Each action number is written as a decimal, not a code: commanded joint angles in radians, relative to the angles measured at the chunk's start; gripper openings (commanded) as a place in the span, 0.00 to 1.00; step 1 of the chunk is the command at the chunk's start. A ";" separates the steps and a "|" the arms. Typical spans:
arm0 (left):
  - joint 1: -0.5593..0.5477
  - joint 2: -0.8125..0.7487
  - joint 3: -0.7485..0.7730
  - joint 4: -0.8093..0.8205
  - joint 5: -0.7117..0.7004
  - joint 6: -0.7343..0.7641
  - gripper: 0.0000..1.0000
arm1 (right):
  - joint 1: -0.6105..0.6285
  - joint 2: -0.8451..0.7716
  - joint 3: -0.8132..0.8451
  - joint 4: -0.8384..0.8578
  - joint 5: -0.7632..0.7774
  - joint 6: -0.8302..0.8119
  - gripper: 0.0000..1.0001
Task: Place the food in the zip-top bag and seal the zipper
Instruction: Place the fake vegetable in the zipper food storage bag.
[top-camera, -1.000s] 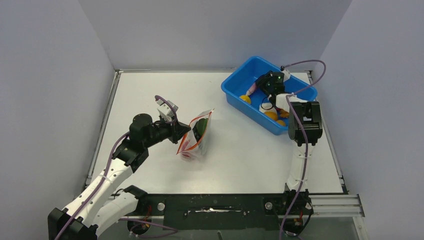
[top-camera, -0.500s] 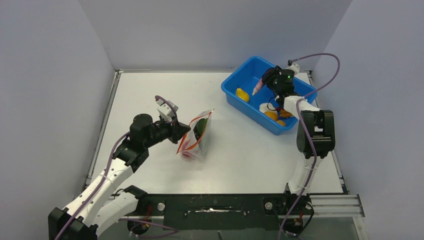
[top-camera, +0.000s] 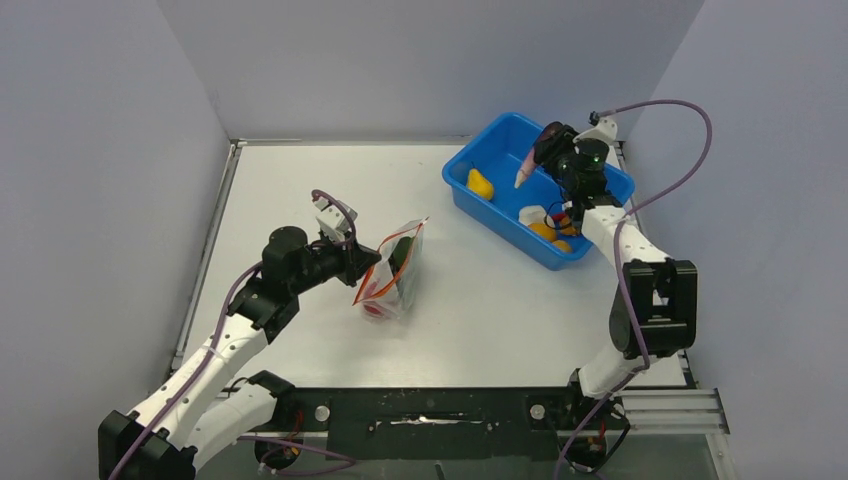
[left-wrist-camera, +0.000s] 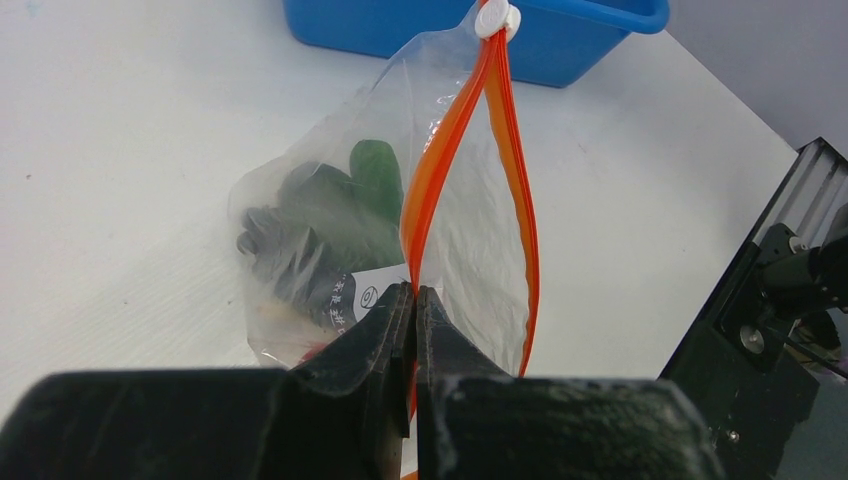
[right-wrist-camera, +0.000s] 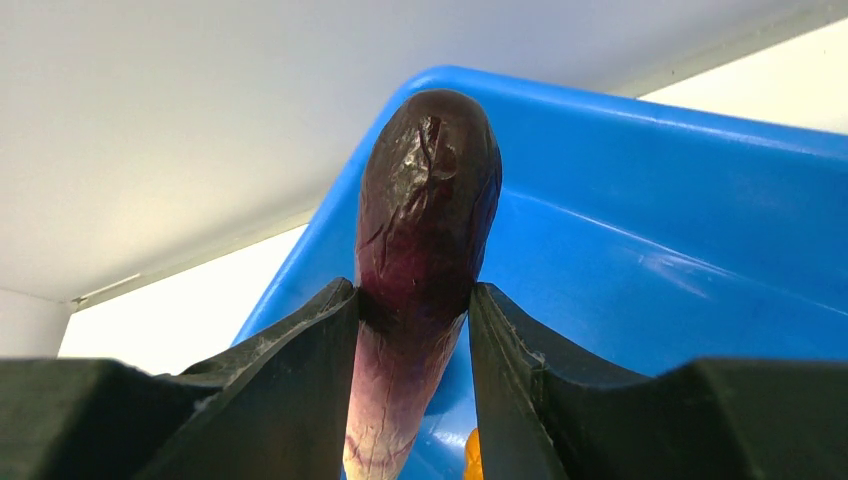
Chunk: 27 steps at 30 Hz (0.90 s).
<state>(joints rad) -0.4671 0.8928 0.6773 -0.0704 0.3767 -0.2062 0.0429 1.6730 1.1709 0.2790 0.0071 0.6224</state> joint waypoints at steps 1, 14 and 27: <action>0.008 -0.002 0.035 0.042 -0.012 -0.025 0.00 | 0.020 -0.141 -0.034 0.022 -0.007 -0.045 0.30; 0.007 0.000 0.102 0.016 -0.058 -0.217 0.00 | 0.211 -0.487 -0.198 -0.016 -0.004 -0.100 0.30; 0.007 0.051 0.162 0.029 -0.036 -0.327 0.00 | 0.571 -0.648 -0.270 0.022 0.213 -0.080 0.30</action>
<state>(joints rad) -0.4637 0.9371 0.7715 -0.0898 0.3222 -0.4816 0.5175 1.0584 0.9157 0.2237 0.0998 0.5568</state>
